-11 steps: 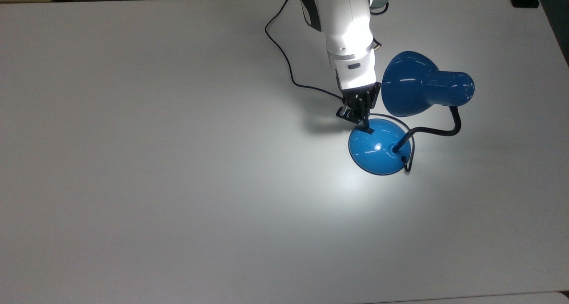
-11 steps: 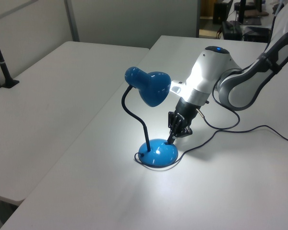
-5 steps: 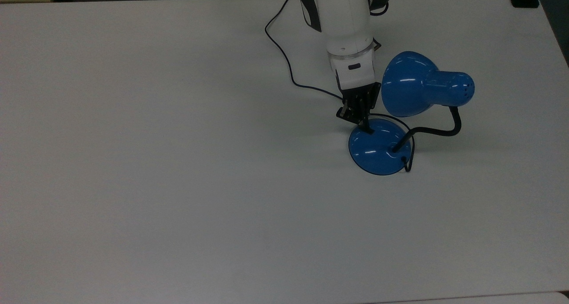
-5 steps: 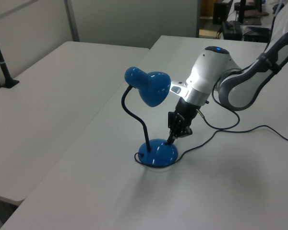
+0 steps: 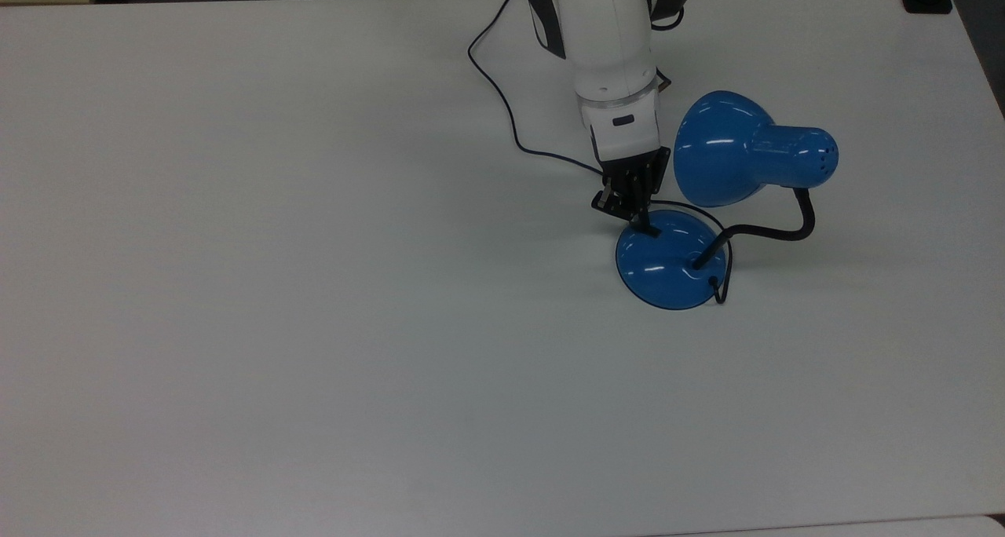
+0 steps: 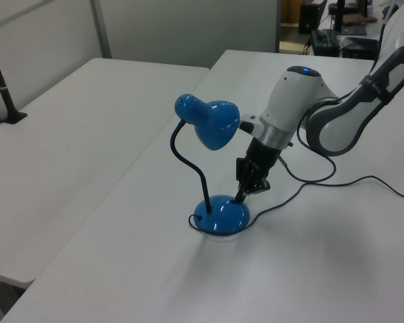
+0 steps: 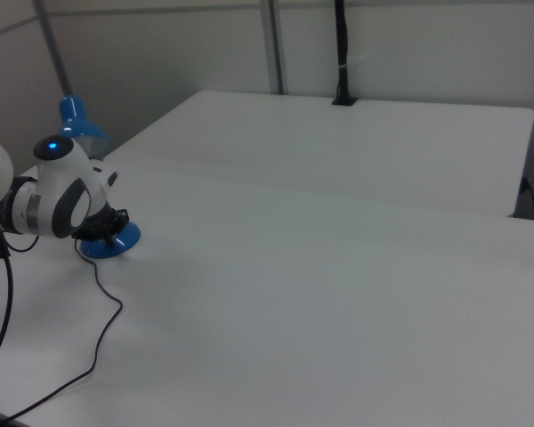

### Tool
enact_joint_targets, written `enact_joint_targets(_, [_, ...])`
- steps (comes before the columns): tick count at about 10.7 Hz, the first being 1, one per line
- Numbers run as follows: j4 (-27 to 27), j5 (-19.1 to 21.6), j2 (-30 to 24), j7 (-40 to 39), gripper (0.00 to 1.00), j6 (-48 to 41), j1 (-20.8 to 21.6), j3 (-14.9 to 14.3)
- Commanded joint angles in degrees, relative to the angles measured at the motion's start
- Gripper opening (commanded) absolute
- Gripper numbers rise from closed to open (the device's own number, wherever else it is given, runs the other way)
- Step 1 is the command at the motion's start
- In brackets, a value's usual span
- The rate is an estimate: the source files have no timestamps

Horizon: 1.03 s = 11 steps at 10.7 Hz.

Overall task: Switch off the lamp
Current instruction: 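Press the switch down, then lift the gripper off the base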

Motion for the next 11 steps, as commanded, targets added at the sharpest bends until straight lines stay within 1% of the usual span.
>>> enact_joint_targets(1, [0.49, 0.65, 0.09, 1.10, 0.00, -3.48, -1.05, 0.27])
enact_joint_targets(2, [0.84, 0.66, -1.13, 3.91, 0.00, -8.11, -1.05, 0.27])
enact_joint_targets(4, [0.84, 0.66, -3.95, 7.87, 0.00, -14.37, -1.23, 0.27])
enact_joint_targets(8, [1.02, 0.57, -8.78, 19.46, 0.00, -25.53, -4.30, 0.01])
enact_joint_targets(9, [1.98, 0.57, -9.49, 21.75, 0.00, -29.39, -5.61, -0.17])
enact_joint_targets(11, [5.13, 0.48, -9.76, 27.55, 0.00, -40.10, -8.16, -0.26])
